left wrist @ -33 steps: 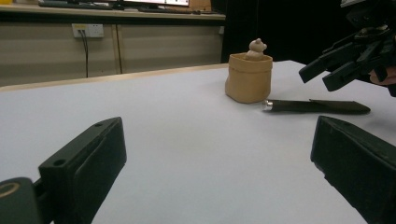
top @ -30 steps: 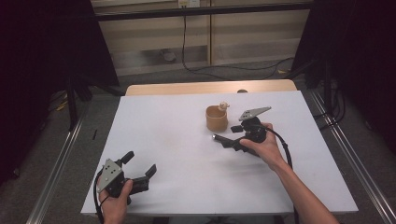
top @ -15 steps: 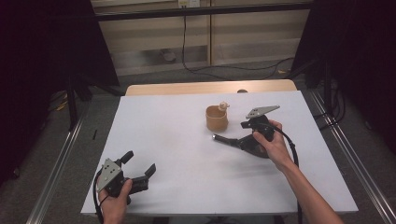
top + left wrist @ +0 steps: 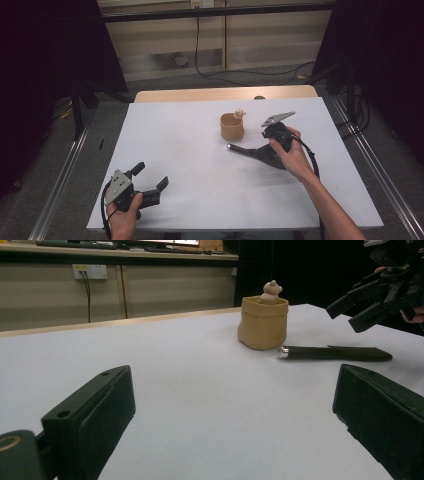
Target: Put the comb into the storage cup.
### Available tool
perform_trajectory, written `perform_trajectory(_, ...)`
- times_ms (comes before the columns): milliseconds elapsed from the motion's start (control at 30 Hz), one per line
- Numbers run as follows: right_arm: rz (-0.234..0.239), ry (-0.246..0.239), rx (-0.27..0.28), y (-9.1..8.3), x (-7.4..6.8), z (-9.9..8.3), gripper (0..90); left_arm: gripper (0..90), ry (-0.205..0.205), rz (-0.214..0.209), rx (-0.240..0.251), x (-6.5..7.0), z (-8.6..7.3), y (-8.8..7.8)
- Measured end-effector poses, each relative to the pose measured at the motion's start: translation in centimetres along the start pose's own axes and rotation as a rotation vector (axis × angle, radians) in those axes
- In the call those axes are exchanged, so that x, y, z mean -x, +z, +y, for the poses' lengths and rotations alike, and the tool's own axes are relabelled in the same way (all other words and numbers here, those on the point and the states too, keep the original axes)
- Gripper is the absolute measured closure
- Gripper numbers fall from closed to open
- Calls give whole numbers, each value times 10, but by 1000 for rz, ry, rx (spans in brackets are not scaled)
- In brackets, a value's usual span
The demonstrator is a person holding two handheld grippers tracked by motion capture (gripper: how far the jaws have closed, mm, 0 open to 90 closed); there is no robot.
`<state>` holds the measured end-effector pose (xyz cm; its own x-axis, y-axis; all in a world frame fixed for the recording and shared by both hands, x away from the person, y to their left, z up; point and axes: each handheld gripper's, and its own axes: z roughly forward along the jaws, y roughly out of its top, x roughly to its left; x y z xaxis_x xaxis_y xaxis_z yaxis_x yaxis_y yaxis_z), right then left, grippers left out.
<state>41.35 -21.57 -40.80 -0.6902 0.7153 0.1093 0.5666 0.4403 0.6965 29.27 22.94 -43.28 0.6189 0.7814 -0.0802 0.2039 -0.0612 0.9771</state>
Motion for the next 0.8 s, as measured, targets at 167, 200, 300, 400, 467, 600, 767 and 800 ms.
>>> perform_trajectory(167,60,-19,-65,11,5,11,43,34,6,-11,1,2,0,0)
perform_trajectory(200,73,-25,-78,13,6,12,44,34,5,-11,0,1,0,0)
perform_trajectory(300,98,-38,-122,20,8,13,56,34,0,-13,4,1,0,0)
perform_trajectory(400,126,-53,-188,24,10,15,70,34,4,-14,1,1,0,0)
perform_trajectory(467,120,-55,-196,25,10,16,73,34,5,-12,-1,1,0,1)
perform_trajectory(600,139,-75,-244,27,12,20,165,34,7,-13,-2,1,0,1)
perform_trajectory(767,152,-76,-297,31,14,19,239,34,4,-20,-8,0,0,1)
perform_trajectory(800,150,-75,-303,31,15,19,239,33,6,-25,-14,0,0,1)
